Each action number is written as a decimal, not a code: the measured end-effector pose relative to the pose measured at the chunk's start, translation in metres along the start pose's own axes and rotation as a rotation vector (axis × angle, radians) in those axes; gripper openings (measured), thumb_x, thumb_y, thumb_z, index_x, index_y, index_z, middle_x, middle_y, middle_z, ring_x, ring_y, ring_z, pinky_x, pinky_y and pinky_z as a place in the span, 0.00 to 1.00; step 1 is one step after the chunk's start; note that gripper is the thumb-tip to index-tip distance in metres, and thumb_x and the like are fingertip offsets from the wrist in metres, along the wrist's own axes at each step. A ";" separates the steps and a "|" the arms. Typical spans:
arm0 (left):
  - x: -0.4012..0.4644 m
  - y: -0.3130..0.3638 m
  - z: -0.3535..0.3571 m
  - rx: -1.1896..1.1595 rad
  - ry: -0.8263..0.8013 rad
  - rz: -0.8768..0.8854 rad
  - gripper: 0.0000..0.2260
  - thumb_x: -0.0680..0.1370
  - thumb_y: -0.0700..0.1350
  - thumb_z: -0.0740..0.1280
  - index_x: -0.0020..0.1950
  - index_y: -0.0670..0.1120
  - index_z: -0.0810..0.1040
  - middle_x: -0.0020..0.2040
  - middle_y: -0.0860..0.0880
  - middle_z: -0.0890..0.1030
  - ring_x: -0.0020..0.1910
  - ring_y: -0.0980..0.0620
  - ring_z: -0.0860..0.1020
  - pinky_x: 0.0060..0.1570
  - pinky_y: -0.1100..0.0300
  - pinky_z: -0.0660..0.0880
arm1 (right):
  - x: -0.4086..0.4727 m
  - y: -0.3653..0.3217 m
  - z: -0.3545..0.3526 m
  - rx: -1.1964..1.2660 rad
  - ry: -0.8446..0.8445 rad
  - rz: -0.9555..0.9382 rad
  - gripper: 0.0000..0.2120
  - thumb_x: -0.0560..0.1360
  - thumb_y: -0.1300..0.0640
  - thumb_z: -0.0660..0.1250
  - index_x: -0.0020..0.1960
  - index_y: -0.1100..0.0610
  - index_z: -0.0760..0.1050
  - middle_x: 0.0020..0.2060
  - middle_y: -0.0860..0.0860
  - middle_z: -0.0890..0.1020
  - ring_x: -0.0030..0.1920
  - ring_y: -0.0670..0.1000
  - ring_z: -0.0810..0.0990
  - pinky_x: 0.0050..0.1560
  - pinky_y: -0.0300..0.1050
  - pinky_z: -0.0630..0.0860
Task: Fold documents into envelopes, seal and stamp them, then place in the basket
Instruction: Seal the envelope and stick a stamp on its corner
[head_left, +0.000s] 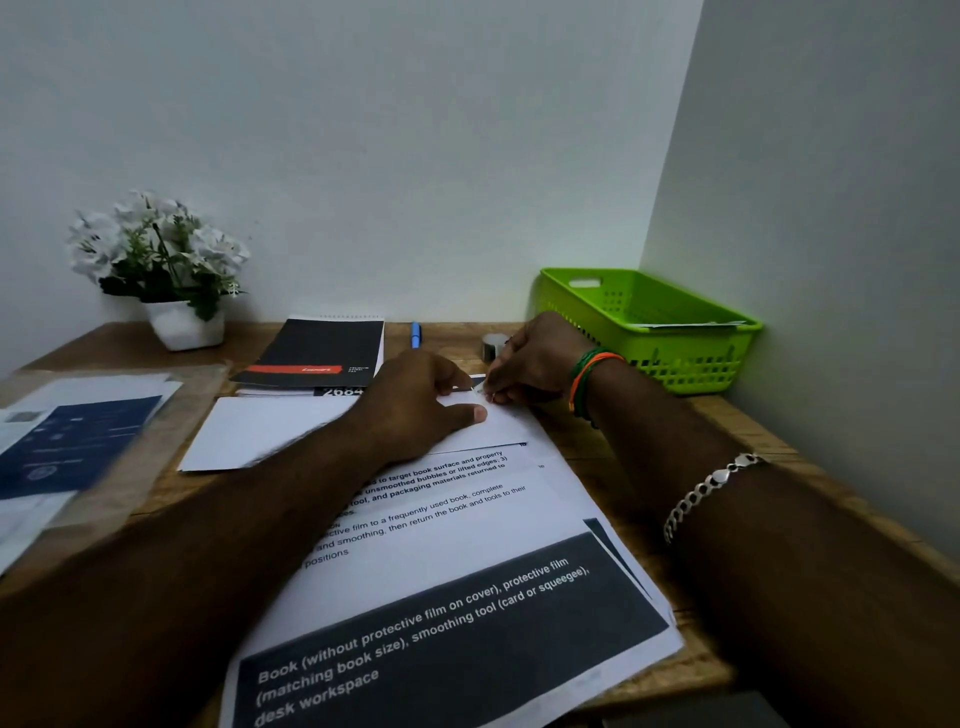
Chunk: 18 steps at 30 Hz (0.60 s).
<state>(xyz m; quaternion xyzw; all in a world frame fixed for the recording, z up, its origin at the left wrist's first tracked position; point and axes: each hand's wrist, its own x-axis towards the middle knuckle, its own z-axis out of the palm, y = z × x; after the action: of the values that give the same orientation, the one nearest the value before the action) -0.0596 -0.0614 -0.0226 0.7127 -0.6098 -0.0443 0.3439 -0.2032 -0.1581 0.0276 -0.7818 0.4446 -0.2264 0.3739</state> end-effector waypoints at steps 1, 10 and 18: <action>0.000 0.000 0.000 0.001 -0.003 0.004 0.18 0.72 0.55 0.78 0.60 0.50 0.84 0.50 0.56 0.81 0.52 0.55 0.79 0.54 0.62 0.72 | -0.001 -0.001 0.000 0.002 0.001 0.005 0.12 0.65 0.69 0.79 0.28 0.61 0.79 0.32 0.59 0.85 0.28 0.51 0.80 0.32 0.40 0.78; -0.003 0.003 -0.001 0.015 -0.014 0.037 0.15 0.74 0.54 0.77 0.59 0.53 0.85 0.52 0.52 0.81 0.51 0.55 0.78 0.53 0.62 0.72 | -0.007 -0.004 0.002 -0.014 0.022 0.003 0.07 0.65 0.70 0.78 0.35 0.64 0.81 0.35 0.62 0.84 0.24 0.49 0.79 0.28 0.38 0.76; -0.002 0.002 0.000 -0.008 0.001 0.017 0.17 0.73 0.54 0.78 0.58 0.49 0.84 0.49 0.55 0.80 0.50 0.57 0.78 0.50 0.64 0.70 | -0.005 -0.005 -0.006 0.021 -0.035 0.062 0.12 0.69 0.65 0.77 0.50 0.70 0.83 0.41 0.62 0.84 0.35 0.54 0.77 0.36 0.43 0.71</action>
<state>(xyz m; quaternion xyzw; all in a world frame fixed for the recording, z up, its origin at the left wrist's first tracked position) -0.0614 -0.0593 -0.0222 0.7062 -0.6155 -0.0433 0.3472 -0.2074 -0.1542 0.0352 -0.7675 0.4598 -0.2058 0.3964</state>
